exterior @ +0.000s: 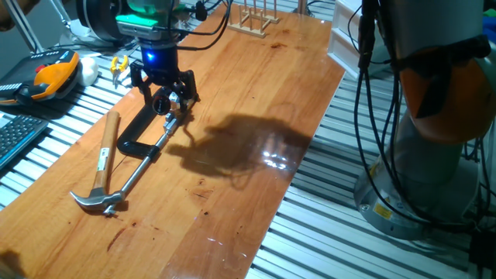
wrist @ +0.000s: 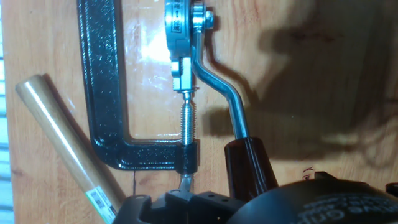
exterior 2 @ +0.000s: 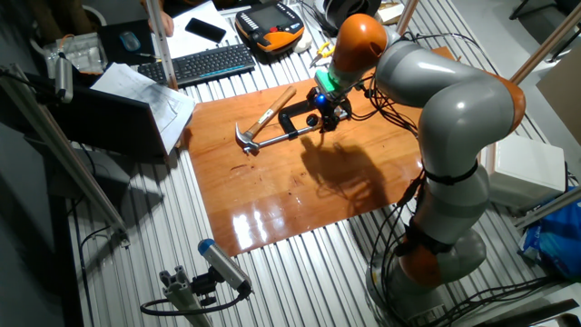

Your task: Pull up the lever

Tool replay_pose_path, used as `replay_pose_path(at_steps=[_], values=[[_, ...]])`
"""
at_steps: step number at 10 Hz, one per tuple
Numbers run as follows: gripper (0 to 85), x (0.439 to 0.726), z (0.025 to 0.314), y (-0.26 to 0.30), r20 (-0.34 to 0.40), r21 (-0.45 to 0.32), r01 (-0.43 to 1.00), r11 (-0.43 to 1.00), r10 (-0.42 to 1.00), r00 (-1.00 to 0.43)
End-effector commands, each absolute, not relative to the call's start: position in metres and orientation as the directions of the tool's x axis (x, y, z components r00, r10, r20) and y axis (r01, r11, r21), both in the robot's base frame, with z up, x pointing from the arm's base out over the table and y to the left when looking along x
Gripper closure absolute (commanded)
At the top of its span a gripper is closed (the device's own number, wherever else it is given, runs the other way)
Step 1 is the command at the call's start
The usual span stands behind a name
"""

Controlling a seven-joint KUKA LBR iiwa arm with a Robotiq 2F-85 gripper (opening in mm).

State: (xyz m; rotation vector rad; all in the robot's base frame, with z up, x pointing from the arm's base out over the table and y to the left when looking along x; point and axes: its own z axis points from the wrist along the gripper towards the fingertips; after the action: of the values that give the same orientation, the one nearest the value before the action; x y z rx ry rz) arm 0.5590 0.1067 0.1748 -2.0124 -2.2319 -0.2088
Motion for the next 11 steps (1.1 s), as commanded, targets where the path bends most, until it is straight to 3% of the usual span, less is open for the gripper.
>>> replay_pose_path(at_steps=[1,6,10,11], values=[[0.0,0.556,0.178,0.116,0.177,0.011,0.995,0.095,0.980,-0.096],[0.0,0.543,0.172,0.137,0.114,0.050,0.995,0.087,0.989,-0.093],[0.0,0.544,0.166,0.143,-0.051,0.087,0.983,0.163,0.986,-0.159],[17.0,0.546,0.165,0.143,-0.089,0.090,0.979,0.184,0.980,-0.176]])
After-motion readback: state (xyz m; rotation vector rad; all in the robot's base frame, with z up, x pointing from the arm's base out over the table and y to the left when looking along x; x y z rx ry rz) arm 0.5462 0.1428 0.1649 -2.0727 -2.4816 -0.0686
